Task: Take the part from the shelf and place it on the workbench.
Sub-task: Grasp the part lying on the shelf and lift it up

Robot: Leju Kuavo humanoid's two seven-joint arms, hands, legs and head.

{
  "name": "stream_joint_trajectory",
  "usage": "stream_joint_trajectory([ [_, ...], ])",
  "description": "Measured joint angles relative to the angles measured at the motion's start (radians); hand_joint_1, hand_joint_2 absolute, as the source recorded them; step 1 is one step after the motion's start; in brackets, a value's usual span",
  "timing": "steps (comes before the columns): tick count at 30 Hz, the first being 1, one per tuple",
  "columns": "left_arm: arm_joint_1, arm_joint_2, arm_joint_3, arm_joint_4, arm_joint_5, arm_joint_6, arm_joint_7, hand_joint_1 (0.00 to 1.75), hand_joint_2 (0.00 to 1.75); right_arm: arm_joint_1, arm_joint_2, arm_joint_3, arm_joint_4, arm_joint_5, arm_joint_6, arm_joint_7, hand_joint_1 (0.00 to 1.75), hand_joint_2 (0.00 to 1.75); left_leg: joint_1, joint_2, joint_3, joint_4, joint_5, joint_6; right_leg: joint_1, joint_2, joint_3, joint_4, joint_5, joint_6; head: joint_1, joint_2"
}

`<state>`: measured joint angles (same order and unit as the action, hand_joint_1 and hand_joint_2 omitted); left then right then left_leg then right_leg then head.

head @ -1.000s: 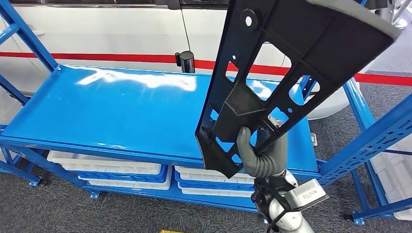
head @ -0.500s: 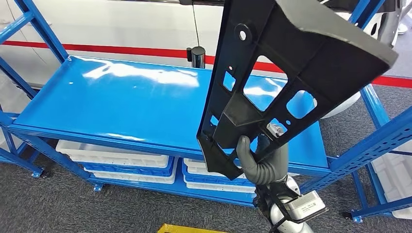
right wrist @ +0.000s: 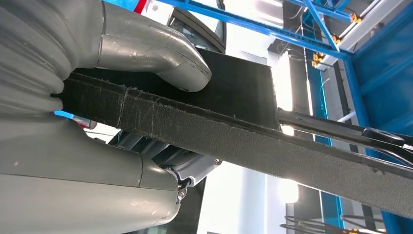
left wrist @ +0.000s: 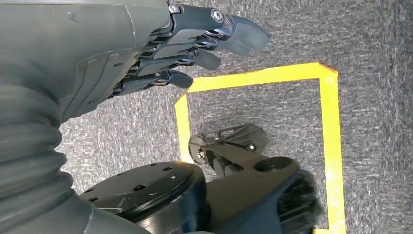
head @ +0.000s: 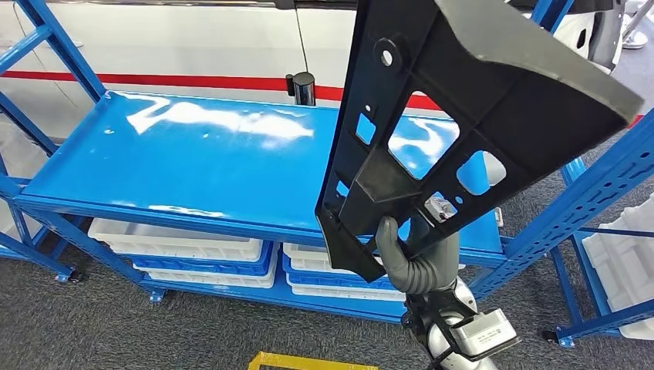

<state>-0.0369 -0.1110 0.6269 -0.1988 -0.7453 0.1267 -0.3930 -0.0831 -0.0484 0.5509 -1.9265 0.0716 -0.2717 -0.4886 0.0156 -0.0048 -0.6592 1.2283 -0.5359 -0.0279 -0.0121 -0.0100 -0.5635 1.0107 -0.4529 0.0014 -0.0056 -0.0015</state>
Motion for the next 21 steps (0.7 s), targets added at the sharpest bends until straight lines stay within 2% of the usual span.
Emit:
stream_joint_trajectory([
  [2,-0.001,-0.001,0.000,0.000,-0.001,0.000,0.000,0.00,1.75,0.001,0.000,0.000,-0.001,0.003,0.000,-0.001,1.75,1.75,0.001,0.001,0.073,-0.127,0.042,0.000,0.003,0.000,-0.002,0.005,0.001,0.004,0.000,0.000],
  [3,-0.002,-0.001,0.000,0.000,-0.001,-0.001,0.000,0.00,1.75,0.001,0.000,0.000,-0.002,0.005,0.000,-0.002,1.75,1.75,0.001,0.000,0.095,-0.170,0.053,0.003,0.005,0.000,-0.006,0.008,0.003,0.008,0.000,0.000],
  [5,-0.002,-0.002,0.000,0.000,-0.002,-0.001,-0.001,0.00,1.75,0.001,0.000,0.000,-0.005,0.005,0.000,-0.002,1.75,1.75,-0.004,-0.001,0.101,-0.194,0.056,0.011,0.010,-0.001,-0.014,0.010,0.007,0.018,0.000,0.000],
  [8,-0.001,-0.001,0.000,0.000,-0.002,-0.002,-0.001,0.00,1.75,0.001,0.000,0.000,-0.007,0.005,0.001,-0.003,1.75,1.75,-0.009,-0.001,0.091,-0.197,0.068,0.031,0.002,0.000,-0.024,0.012,0.009,0.032,0.000,0.000],
  [10,-0.002,-0.001,0.000,0.000,-0.002,-0.004,-0.001,0.00,1.75,0.001,0.000,0.000,-0.009,0.005,0.001,-0.003,1.75,1.75,-0.008,0.000,0.082,-0.202,0.080,0.049,0.000,0.002,-0.052,0.064,-0.027,0.031,0.002,0.000],
  [12,-0.004,-0.001,0.000,0.000,-0.002,-0.008,-0.004,0.00,1.75,0.001,0.000,0.000,-0.010,0.004,0.001,-0.004,1.75,1.75,-0.009,0.000,0.067,-0.202,0.091,0.060,0.000,0.004,-0.107,0.188,-0.092,0.024,0.005,0.000],
  [13,-0.004,-0.001,0.000,0.000,-0.002,-0.010,-0.005,0.00,1.75,0.001,0.000,-0.001,-0.010,0.002,0.001,-0.003,1.75,1.75,-0.010,0.000,0.059,-0.202,0.097,0.062,-0.001,0.005,-0.131,0.249,-0.117,0.023,0.005,0.000],
  [14,-0.004,-0.001,0.000,0.000,-0.002,-0.010,-0.006,0.00,1.75,0.001,0.000,-0.001,-0.010,0.000,0.001,-0.003,1.75,1.75,-0.012,0.000,0.050,-0.202,0.102,0.063,-0.001,0.005,-0.142,0.284,-0.129,0.025,0.005,0.000],
  [15,-0.004,-0.001,0.000,0.000,-0.002,-0.010,-0.007,0.00,1.75,0.001,-0.001,-0.002,-0.010,-0.002,0.001,-0.003,1.75,1.75,-0.012,0.000,0.043,-0.201,0.108,0.063,-0.001,0.005,-0.133,0.281,-0.127,0.030,0.005,0.000],
  [16,-0.004,-0.001,0.000,0.000,-0.002,-0.011,-0.007,0.00,1.75,0.001,-0.001,-0.004,-0.010,-0.004,0.001,-0.003,1.75,1.75,-0.013,-0.001,0.036,-0.201,0.114,0.061,-0.001,0.005,-0.102,0.236,-0.112,0.037,0.004,0.000],
  [18,-0.004,-0.002,0.000,0.000,-0.002,-0.012,-0.008,0.00,1.75,-0.001,0.000,-0.007,-0.011,-0.007,0.001,-0.003,1.75,1.75,-0.015,-0.003,0.027,-0.200,0.125,0.055,0.001,0.006,-0.012,0.090,-0.074,0.043,0.004,0.000],
  [19,-0.004,-0.002,0.000,0.000,-0.002,-0.012,-0.008,0.00,1.75,-0.003,0.000,-0.009,-0.012,-0.008,0.001,-0.002,1.75,1.75,-0.016,-0.004,0.025,-0.200,0.130,0.050,0.003,0.006,0.021,0.033,-0.060,0.042,0.004,0.000],
  [20,-0.004,-0.002,0.000,0.000,-0.002,-0.012,-0.008,0.00,1.75,-0.004,0.000,-0.010,-0.012,-0.008,0.001,-0.002,1.75,1.75,-0.017,-0.005,0.023,-0.200,0.134,0.045,0.006,0.007,0.036,0.003,-0.052,0.037,0.003,0.000],
  [21,-0.004,-0.002,0.000,0.000,-0.002,-0.012,-0.008,0.00,1.75,-0.005,0.001,-0.012,-0.013,-0.010,0.001,-0.001,1.75,1.75,-0.017,-0.004,0.022,-0.200,0.138,0.039,0.009,0.007,0.037,-0.005,-0.048,0.032,0.002,0.000],
])
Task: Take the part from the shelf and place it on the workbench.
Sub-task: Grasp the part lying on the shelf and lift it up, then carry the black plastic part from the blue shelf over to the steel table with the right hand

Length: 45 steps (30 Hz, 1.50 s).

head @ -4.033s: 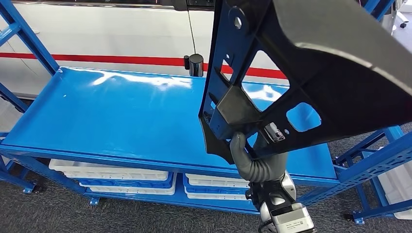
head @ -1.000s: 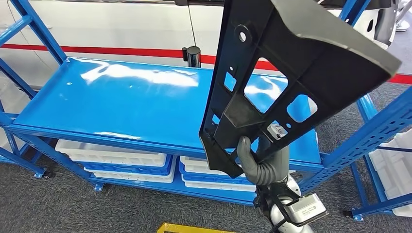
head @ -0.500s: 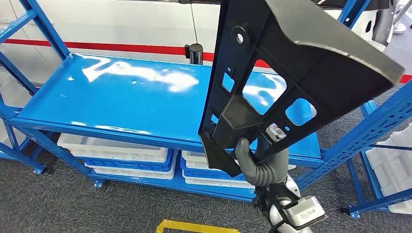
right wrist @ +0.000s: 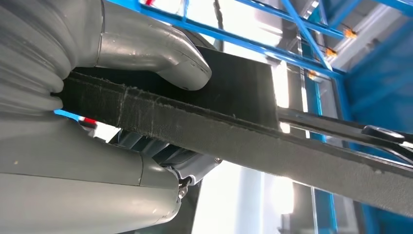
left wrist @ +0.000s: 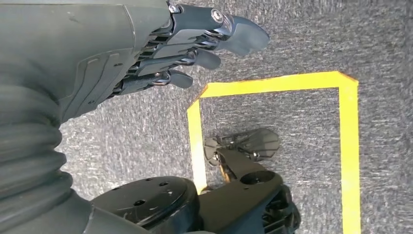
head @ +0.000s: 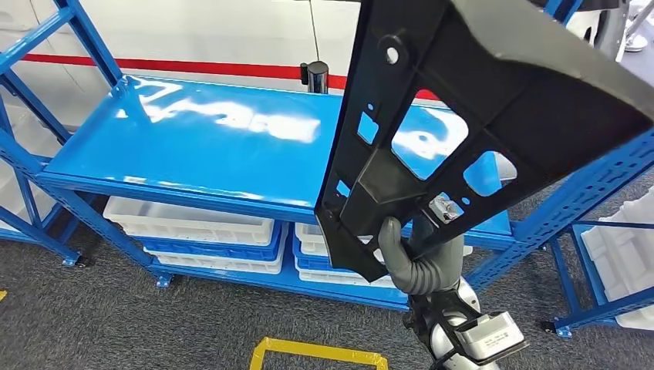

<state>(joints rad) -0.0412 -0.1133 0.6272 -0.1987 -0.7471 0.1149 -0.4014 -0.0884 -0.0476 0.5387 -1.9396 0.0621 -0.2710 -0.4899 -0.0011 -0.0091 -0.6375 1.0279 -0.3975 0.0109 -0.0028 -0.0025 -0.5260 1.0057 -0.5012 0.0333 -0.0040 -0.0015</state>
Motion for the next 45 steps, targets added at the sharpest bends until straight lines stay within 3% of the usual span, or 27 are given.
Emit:
stream_joint_trajectory([
  [2,0.001,0.000,0.000,0.000,0.000,0.000,0.000,0.00,1.75,-0.001,0.001,-0.004,-0.001,-0.002,0.000,0.001,1.75,1.75,0.004,0.000,-0.003,0.000,0.006,-0.013,-0.001,-0.001,-0.003,-0.002,0.013,-0.012,0.000,0.000],
  [3,0.001,0.001,0.001,0.000,0.000,0.000,0.000,0.00,1.75,-0.002,0.002,-0.006,-0.001,-0.003,0.000,0.002,1.75,1.75,0.006,0.001,-0.008,0.011,-0.008,-0.018,-0.003,-0.002,-0.004,-0.004,0.021,-0.020,-0.001,0.000],
  [5,0.002,0.001,0.002,0.000,0.000,0.000,0.000,0.00,1.75,-0.003,0.005,-0.006,-0.001,-0.003,0.000,0.003,1.75,1.75,0.010,0.001,-0.036,0.089,-0.077,-0.029,-0.009,-0.006,-0.012,-0.008,0.038,-0.033,-0.004,0.000],
  [7,0.002,0.001,0.004,0.000,0.000,0.000,0.000,0.00,1.75,-0.003,0.007,-0.006,-0.001,-0.003,0.000,0.004,1.75,1.75,0.013,0.002,-0.071,0.215,-0.160,-0.039,-0.007,-0.008,-0.028,-0.007,0.051,-0.037,-0.008,0.000],
  [9,0.002,0.000,0.005,0.000,0.000,0.000,0.000,0.00,1.75,-0.002,0.008,-0.006,-0.001,-0.004,0.000,0.005,1.75,1.75,0.017,0.002,-0.067,0.267,-0.184,-0.046,-0.007,-0.009,-0.044,-0.005,0.062,-0.033,-0.008,0.000],
  [10,0.002,0.000,0.006,0.000,0.000,0.000,0.000,0.00,1.75,-0.002,0.008,-0.006,-0.001,-0.004,0.000,0.006,1.75,1.75,0.020,0.003,-0.037,0.236,-0.170,-0.048,-0.008,-0.008,-0.050,-0.004,0.066,-0.030,-0.008,0.000],
  [12,0.001,0.000,0.007,0.000,0.000,0.001,0.000,0.00,1.75,-0.002,0.008,-0.006,-0.001,-0.004,-0.001,0.006,1.75,1.75,0.025,0.004,0.056,0.105,-0.129,-0.051,-0.008,-0.008,-0.061,0.004,0.072,-0.023,-0.008,0.000],
  [14,-0.001,-0.002,0.008,0.000,0.000,0.002,0.000,0.00,1.75,-0.003,0.009,-0.008,-0.001,-0.005,-0.001,0.007,1.75,1.75,0.024,0.001,0.105,0.018,-0.110,-0.043,-0.004,-0.009,-0.073,0.013,0.078,-0.014,-0.007,0.000],
  [18,-0.001,-0.003,0.009,0.000,-0.002,0.004,0.000,0.00,1.75,-0.002,0.010,-0.011,-0.001,-0.005,-0.001,0.008,1.75,1.75,0.011,0.002,0.087,0.003,-0.084,-0.003,-0.011,-0.008,-0.096,0.022,0.085,0.014,-0.005,0.000],
  [20,-0.002,-0.003,0.010,0.000,-0.004,0.004,0.000,0.00,1.75,-0.001,0.010,-0.013,-0.001,-0.005,-0.002,0.008,1.75,1.75,0.012,0.004,0.066,-0.001,-0.065,0.016,-0.012,-0.005,-0.133,0.092,0.030,0.007,-0.001,0.000],
  [22,-0.002,-0.003,0.012,0.000,-0.004,0.004,0.000,0.00,1.75,0.000,0.009,-0.013,-0.001,-0.004,-0.002,0.008,1.75,1.75,0.009,0.004,0.041,0.000,-0.047,0.023,-0.011,-0.002,-0.177,0.218,-0.046,-0.005,0.003,0.000],
  [23,-0.002,-0.003,0.013,0.000,-0.004,0.004,0.000,0.00,1.75,0.001,0.009,-0.013,-0.001,-0.003,-0.002,0.008,1.75,1.75,0.008,0.005,0.028,0.000,-0.038,0.024,-0.011,-0.002,-0.188,0.270,-0.068,-0.005,0.003,0.000],
  [24,-0.002,-0.003,0.013,0.000,-0.005,0.004,0.000,0.00,1.75,0.001,0.008,-0.013,-0.001,-0.002,-0.002,0.008,1.75,1.75,0.007,0.005,0.016,0.000,-0.028,0.024,-0.011,-0.001,-0.184,0.292,-0.075,0.000,0.003,0.000],
  [25,-0.002,-0.003,0.014,0.000,-0.005,0.004,0.000,0.00,1.75,0.002,0.008,-0.013,-0.001,-0.002,-0.002,0.008,1.75,1.75,0.006,0.005,0.003,0.001,-0.019,0.022,-0.011,-0.001,-0.162,0.279,-0.067,0.007,0.003,0.000],
  [27,-0.002,-0.003,0.014,0.000,-0.006,0.004,0.000,0.00,1.75,0.001,0.008,-0.013,-0.001,0.000,-0.002,0.008,1.75,1.75,0.006,0.004,-0.017,0.001,0.000,0.017,-0.010,-0.002,-0.065,0.155,-0.035,0.017,0.003,0.000],
  [29,-0.002,-0.004,0.014,0.000,-0.006,0.004,0.000,0.00,1.75,0.001,0.008,-0.013,-0.002,0.001,-0.002,0.007,1.75,1.75,0.004,0.003,-0.030,0.001,0.017,0.007,-0.005,-0.001,0.023,0.028,-0.024,0.014,0.002,0.000],
  [30,-0.002,-0.005,0.014,0.000,-0.006,0.004,-0.001,0.00,1.75,0.001,0.008,-0.013,-0.003,0.001,-0.002,0.007,1.75,1.75,0.003,0.003,-0.032,0.001,0.025,0.002,-0.002,0.000,0.040,-0.002,-0.025,0.009,0.003,0.000],
  [32,0.000,-0.004,0.015,0.000,-0.006,0.004,-0.001,0.00,1.75,0.002,0.008,-0.013,-0.003,0.002,-0.002,0.006,1.75,1.75,0.004,0.003,-0.032,-0.004,0.039,-0.011,-0.001,0.002,0.033,-0.010,-0.017,0.000,0.003,0.000],
  [34,0.001,-0.004,0.015,0.000,-0.006,0.004,-0.001,0.00,1.75,0.002,0.008,-0.012,-0.003,0.002,-0.002,0.005,1.75,1.75,0.008,0.004,-0.043,0.015,0.012,-0.021,-0.008,0.000,0.022,-0.012,-0.001,-0.016,0.003,0.000],
  [35,0.001,-0.004,0.016,0.000,-0.006,0.004,-0.001,0.00,1.75,0.002,0.008,-0.012,-0.003,0.003,-0.001,0.005,1.75,1.75,0.010,0.004,-0.054,0.050,-0.028,-0.025,-0.012,-0.001,0.016,-0.014,0.009,-0.024,0.002,0.000],
  [37,0.002,-0.004,0.016,0.000,-0.006,0.004,-0.001,0.00,1.75,0.003,0.008,-0.012,-0.003,0.005,-0.001,0.004,1.75,1.75,0.013,0.005,-0.084,0.168,-0.128,-0.032,-0.012,-0.003,-0.001,-0.013,0.028,-0.034,0.000,0.000],
  [38,0.002,-0.004,0.016,0.000,-0.006,0.004,-0.001,0.00,1.75,0.003,0.008,-0.012,-0.003,0.006,-0.001,0.004,1.75,1.75,0.015,0.005,-0.094,0.227,-0.158,-0.035,-0.011,-0.003,-0.012,-0.012,0.037,-0.034,-0.001,0.000],
  [39,0.001,-0.005,0.016,0.000,-0.006,0.004,-0.001,0.00,1.75,0.005,0.008,-0.012,-0.003,0.008,-0.001,0.003,1.75,1.75,0.016,0.005,-0.093,0.264,-0.167,-0.038,-0.010,-0.004,-0.023,-0.011,0.045,-0.032,-0.001,0.000],
  [40,0.001,-0.005,0.016,0.000,-0.006,0.004,-0.001,0.00,1.75,0.006,0.008,-0.012,-0.003,0.010,-0.001,0.003,1.75,1.75,0.019,0.005,-0.074,0.266,-0.155,-0.041,-0.010,-0.004,-0.034,-0.010,0.052,-0.030,-0.001,0.000],
  [41,0.001,-0.005,0.016,0.000,-0.006,0.004,-0.001,0.00,1.75,0.007,0.008,-0.012,-0.003,0.012,-0.001,0.002,1.75,1.75,0.022,0.005,-0.038,0.232,-0.132,-0.043,-0.010,-0.004,-0.044,-0.007,0.059,-0.026,-0.001,0.000],
  [43,-0.001,-0.005,0.016,0.000,-0.006,0.004,-0.001,0.00,1.75,0.009,0.008,-0.012,-0.004,0.016,-0.001,0.001,1.75,1.75,0.026,0.004,0.059,0.103,-0.108,-0.047,-0.010,-0.004,-0.061,0.002,0.068,-0.016,-0.001,0.000],
  [45,-0.004,-0.006,0.016,0.000,-0.007,0.004,-0.002,0.00,1.75,0.009,0.008,-0.012,-0.005,0.018,-0.001,0.000,1.75,1.75,0.022,0.001,0.109,0.021,-0.112,-0.041,-0.008,-0.004,-0.073,0.010,0.076,-0.004,-0.001,0.000],
])
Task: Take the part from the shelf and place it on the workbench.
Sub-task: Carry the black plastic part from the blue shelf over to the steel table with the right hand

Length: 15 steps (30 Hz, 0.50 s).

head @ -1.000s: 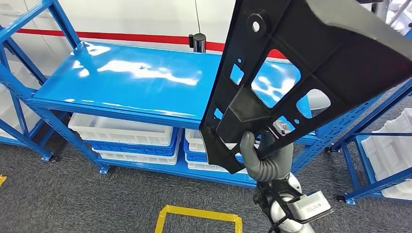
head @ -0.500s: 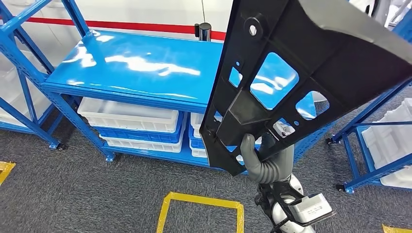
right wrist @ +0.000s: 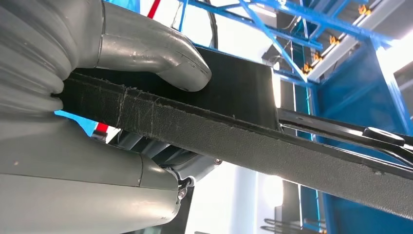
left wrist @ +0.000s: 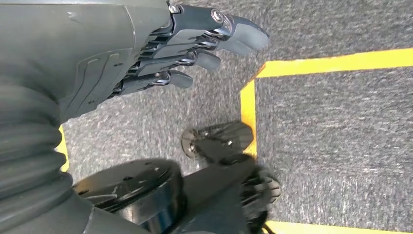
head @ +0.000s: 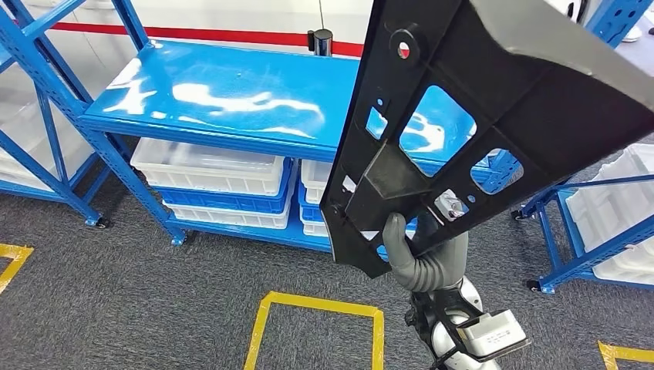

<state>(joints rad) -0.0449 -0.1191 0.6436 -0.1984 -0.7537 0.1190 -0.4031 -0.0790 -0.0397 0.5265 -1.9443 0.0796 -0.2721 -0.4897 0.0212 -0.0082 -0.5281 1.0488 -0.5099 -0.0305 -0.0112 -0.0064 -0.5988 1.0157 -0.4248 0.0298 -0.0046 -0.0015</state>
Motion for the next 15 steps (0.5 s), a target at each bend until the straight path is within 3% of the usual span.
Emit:
stream_joint_trajectory([
  [3,0.000,0.000,0.000,0.000,-0.002,0.001,0.000,0.00,1.75,0.002,0.000,0.001,-0.001,0.002,-0.001,-0.002,1.75,1.75,-0.011,0.000,-0.012,-0.014,0.010,0.028,-0.004,0.000,-0.013,0.004,0.012,0.022,0.001,0.000],
  [4,0.000,0.000,0.000,0.000,-0.004,0.001,-0.001,0.00,1.75,0.004,0.000,0.001,-0.001,0.002,-0.001,-0.002,1.75,1.75,-0.012,0.002,-0.020,-0.016,0.019,0.040,-0.006,0.001,-0.023,0.015,0.002,0.025,0.002,0.000],
  [6,-0.001,0.001,0.000,0.000,-0.007,0.001,-0.001,0.00,1.75,0.005,-0.001,0.001,-0.002,0.003,-0.001,-0.003,1.75,1.75,-0.012,0.005,-0.043,-0.018,0.040,0.060,-0.006,0.003,-0.061,0.093,-0.062,0.014,0.005,0.000],
  [8,-0.001,0.002,0.000,0.000,-0.010,0.002,-0.002,0.00,1.75,0.007,-0.001,0.001,-0.001,0.004,-0.002,-0.004,1.75,1.75,-0.016,0.005,-0.072,-0.018,0.061,0.068,-0.005,0.004,-0.103,0.222,-0.136,0.004,0.008,0.000],
  [10,0.000,0.002,0.000,0.000,-0.010,0.002,-0.002,0.00,1.75,0.010,-0.002,0.001,-0.001,0.004,-0.002,-0.005,1.75,1.75,-0.019,0.005,-0.100,-0.017,0.081,0.069,-0.004,0.004,-0.104,0.287,-0.153,0.011,0.007,0.000],
  [11,0.000,0.001,0.000,0.000,-0.010,0.002,-0.002,0.00,1.75,0.011,-0.002,0.001,-0.001,0.004,-0.002,-0.005,1.75,1.75,-0.020,0.005,-0.114,-0.017,0.092,0.068,-0.003,0.004,-0.078,0.267,-0.138,0.018,0.007,0.000],
  [12,0.000,0.001,0.000,0.000,-0.010,0.002,-0.002,0.00,1.75,0.011,-0.003,0.001,-0.001,0.004,-0.002,-0.005,1.75,1.75,-0.021,0.005,-0.125,-0.017,0.102,0.067,0.000,0.004,-0.032,0.211,-0.119,0.022,0.007,0.000],
  [14,0.000,0.000,0.001,0.000,-0.010,0.002,-0.002,0.00,1.75,0.011,-0.003,0.002,-0.002,0.004,-0.001,-0.006,1.75,1.75,-0.022,0.004,-0.142,-0.016,0.121,0.059,0.009,0.003,0.081,0.059,-0.105,0.017,0.007,0.000],
  [15,0.000,0.000,0.001,0.000,-0.011,0.002,-0.002,0.00,1.75,0.010,-0.003,0.002,-0.003,0.003,0.000,-0.006,1.75,1.75,-0.022,0.004,-0.145,-0.017,0.130,0.054,0.013,0.003,0.116,0.003,-0.108,0.010,0.006,0.000],
])
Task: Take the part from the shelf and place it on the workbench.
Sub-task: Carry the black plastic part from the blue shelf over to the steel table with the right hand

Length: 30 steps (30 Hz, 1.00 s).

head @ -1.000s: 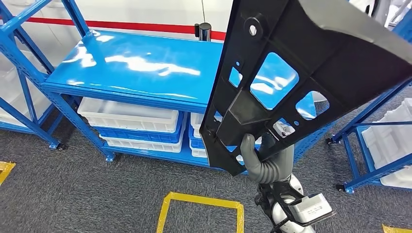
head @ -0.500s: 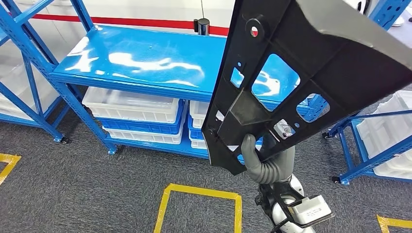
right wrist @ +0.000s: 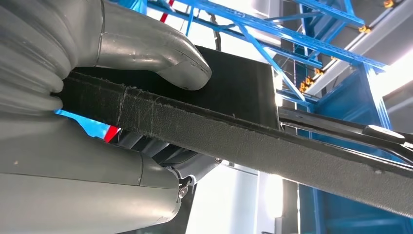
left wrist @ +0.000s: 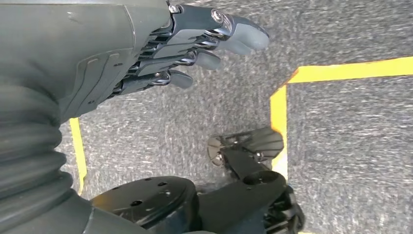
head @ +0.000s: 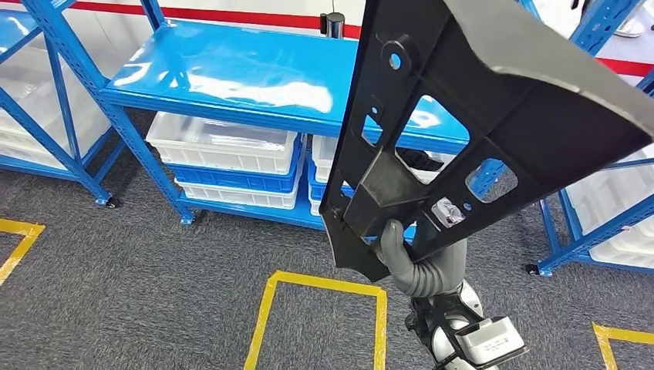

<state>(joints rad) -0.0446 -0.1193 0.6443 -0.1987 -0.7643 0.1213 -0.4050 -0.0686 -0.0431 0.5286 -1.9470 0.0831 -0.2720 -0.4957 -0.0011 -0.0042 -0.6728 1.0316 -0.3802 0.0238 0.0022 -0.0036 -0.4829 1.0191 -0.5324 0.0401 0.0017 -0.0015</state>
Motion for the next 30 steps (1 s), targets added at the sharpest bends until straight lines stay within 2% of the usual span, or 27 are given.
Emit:
stream_joint_trajectory([
  [1,0.000,0.000,0.000,0.000,0.000,0.000,0.000,0.00,1.75,0.000,0.000,0.000,-0.001,0.000,0.000,-0.001,1.75,1.75,0.000,0.000,-0.001,-0.001,0.008,-0.006,0.003,0.000,0.017,-0.031,-0.005,-0.006,0.001,0.000],
  [3,0.001,0.000,0.000,0.000,0.000,0.000,0.000,0.00,1.75,0.000,0.000,0.000,-0.001,0.000,0.001,-0.002,1.75,1.75,0.002,0.001,0.000,-0.007,0.021,-0.016,0.006,0.001,0.010,-0.038,0.001,-0.014,0.003,0.000],
  [4,0.001,0.000,0.000,0.000,0.000,0.000,0.000,0.00,1.75,0.000,-0.001,0.000,-0.001,-0.001,0.001,-0.002,1.75,1.75,0.003,0.002,-0.002,-0.009,0.025,-0.021,0.002,0.001,0.007,-0.040,0.008,-0.019,0.004,0.000],
  [5,0.002,0.000,0.000,0.000,0.000,0.000,0.000,0.00,1.75,0.000,0.000,0.000,-0.001,-0.001,0.001,-0.002,1.75,1.75,0.003,0.001,-0.006,-0.003,0.015,-0.026,-0.002,0.000,0.004,-0.043,0.017,-0.025,0.003,0.000],
  [6,0.002,0.000,0.000,0.000,0.000,0.000,0.001,0.00,1.75,0.000,0.000,0.000,-0.001,-0.001,0.002,-0.003,1.75,1.75,0.004,0.001,-0.014,0.017,-0.010,-0.031,-0.007,-0.001,-0.001,-0.046,0.027,-0.033,0.001,0.000],
  [7,0.003,0.000,0.000,0.000,-0.001,0.000,0.001,0.00,1.75,0.000,0.000,0.000,-0.001,-0.001,0.002,-0.003,1.75,1.75,0.006,0.000,-0.028,0.059,-0.053,-0.035,-0.011,-0.002,-0.007,-0.048,0.038,-0.039,-0.001,0.000],
  [9,0.004,0.000,0.000,0.000,-0.001,0.000,0.001,0.00,1.75,0.001,0.000,0.000,-0.001,-0.001,0.003,-0.003,1.75,1.75,0.010,0.000,-0.062,0.187,-0.146,-0.044,-0.011,-0.003,-0.024,-0.046,0.056,-0.045,-0.003,0.000],
  [10,0.005,0.000,0.000,0.000,-0.001,0.000,0.001,0.00,1.75,0.002,0.000,0.000,-0.001,-0.001,0.003,-0.003,1.75,1.75,0.012,0.000,-0.072,0.243,-0.169,-0.048,-0.010,-0.003,-0.035,-0.045,0.064,-0.044,-0.003,0.000],
  [11,0.005,0.000,0.000,0.000,-0.001,0.000,0.001,0.00,1.75,0.003,0.000,0.000,-0.001,-0.001,0.003,-0.003,1.75,1.75,0.015,0.000,-0.067,0.270,-0.172,-0.052,-0.010,-0.004,-0.046,-0.042,0.071,-0.042,-0.003,0.000],
  [12,0.004,0.000,0.000,0.000,-0.001,0.000,0.001,0.00,1.75,0.003,0.000,0.000,-0.001,-0.001,0.003,-0.003,1.75,1.75,0.018,0.001,-0.041,0.257,-0.158,-0.055,-0.011,-0.004,-0.056,-0.039,0.076,-0.039,-0.003,0.000],
  [14,0.003,0.000,0.000,0.000,-0.001,0.000,0.001,0.00,1.75,0.004,0.000,0.000,-0.001,-0.001,0.003,-0.003,1.75,1.75,0.027,0.001,0.054,0.137,-0.126,-0.062,-0.013,-0.004,-0.073,-0.026,0.083,-0.033,-0.004,0.000],
  [15,0.002,0.000,0.000,0.000,-0.001,0.000,0.001,0.00,1.75,0.003,0.000,0.000,-0.001,-0.001,0.003,-0.003,1.75,1.75,0.028,-0.002,0.097,0.077,-0.118,-0.061,-0.012,-0.004,-0.081,-0.018,0.084,-0.030,-0.003,0.000],
  [16,0.001,0.000,0.000,0.000,-0.001,0.000,0.001,0.00,1.75,0.003,0.000,0.000,-0.002,-0.002,0.004,-0.003,1.75,1.75,0.027,-0.004,0.123,0.035,-0.118,-0.058,-0.010,-0.004,-0.086,-0.011,0.086,-0.026,-0.002,0.000],
  [17,-0.001,0.000,0.000,0.000,-0.001,0.000,0.001,0.00,1.75,0.003,0.000,0.001,-0.002,-0.003,0.005,-0.003,1.75,1.75,0.024,-0.006,0.131,0.018,-0.122,-0.052,-0.008,-0.004,-0.092,-0.006,0.090,-0.021,-0.001,0.000],
  [20,-0.001,0.001,0.000,0.000,-0.002,-0.002,0.001,0.00,1.75,0.004,0.000,0.002,-0.003,-0.013,0.014,-0.005,1.75,1.75,0.017,-0.005,0.113,0.012,-0.105,-0.021,-0.012,-0.002,-0.113,0.003,0.096,0.000,0.002,0.000],
  [21,-0.002,0.001,0.000,0.000,-0.003,-0.003,0.000,0.00,1.75,0.004,0.000,0.002,-0.004,-0.017,0.016,-0.005,1.75,1.75,0.016,-0.003,0.104,0.010,-0.098,-0.009,-0.013,-0.001,-0.128,0.023,0.081,0.001,0.004,0.000],
  [23,-0.002,0.001,0.001,0.000,-0.006,-0.002,-0.004,0.00,1.75,0.005,0.000,0.001,-0.004,-0.019,0.017,-0.008,1.75,1.75,0.016,-0.001,0.083,0.007,-0.083,0.008,-0.015,0.000,-0.174,0.114,0.022,-0.006,0.006,0.000],
  [25,-0.002,0.001,0.001,0.000,-0.008,-0.002,-0.007,0.00,1.75,0.007,-0.001,0.001,-0.004,-0.018,0.018,-0.010,1.75,1.75,0.014,-0.001,0.065,0.007,-0.071,0.013,-0.015,0.000,-0.216,0.223,-0.032,-0.012,0.007,0.000],
  [26,-0.001,0.001,0.001,0.000,-0.009,-0.001,-0.008,0.00,1.75,0.009,-0.001,0.001,-0.004,-0.017,0.018,-0.011,1.75,1.75,0.014,0.000,0.057,0.007,-0.065,0.013,-0.015,0.001,-0.228,0.262,-0.045,-0.010,0.007,0.000],
  [27,-0.001,0.001,0.001,0.000,-0.009,0.000,-0.009,0.00,1.75,0.011,-0.001,0.000,-0.004,-0.016,0.018,-0.012,1.75,1.75,0.013,0.000,0.048,0.008,-0.058,0.012,-0.015,0.001,-0.228,0.281,-0.048,-0.005,0.007,0.000],
  [28,-0.001,0.001,0.001,0.000,-0.010,0.002,-0.010,0.00,1.75,0.014,-0.001,0.000,-0.004,-0.015,0.018,-0.014,1.75,1.75,0.013,0.000,0.039,0.008,-0.050,0.011,-0.015,0.000,-0.215,0.275,-0.042,0.001,0.007,0.000],
  [29,-0.001,0.001,0.002,0.000,-0.011,0.004,-0.011,0.00,1.75,0.016,-0.001,-0.001,-0.004,-0.013,0.018,-0.015,1.75,1.75,0.013,0.000,0.030,0.008,-0.043,0.009,-0.015,0.000,-0.179,0.229,-0.025,0.008,0.007,0.000],
  [30,-0.001,0.001,0.004,0.000,-0.011,0.006,-0.012,0.00,1.75,0.017,-0.001,-0.001,-0.005,-0.012,0.018,-0.016,1.75,1.75,0.013,0.000,0.024,0.008,-0.036,0.006,-0.015,0.000,-0.127,0.156,-0.008,0.012,0.007,0.000],
])
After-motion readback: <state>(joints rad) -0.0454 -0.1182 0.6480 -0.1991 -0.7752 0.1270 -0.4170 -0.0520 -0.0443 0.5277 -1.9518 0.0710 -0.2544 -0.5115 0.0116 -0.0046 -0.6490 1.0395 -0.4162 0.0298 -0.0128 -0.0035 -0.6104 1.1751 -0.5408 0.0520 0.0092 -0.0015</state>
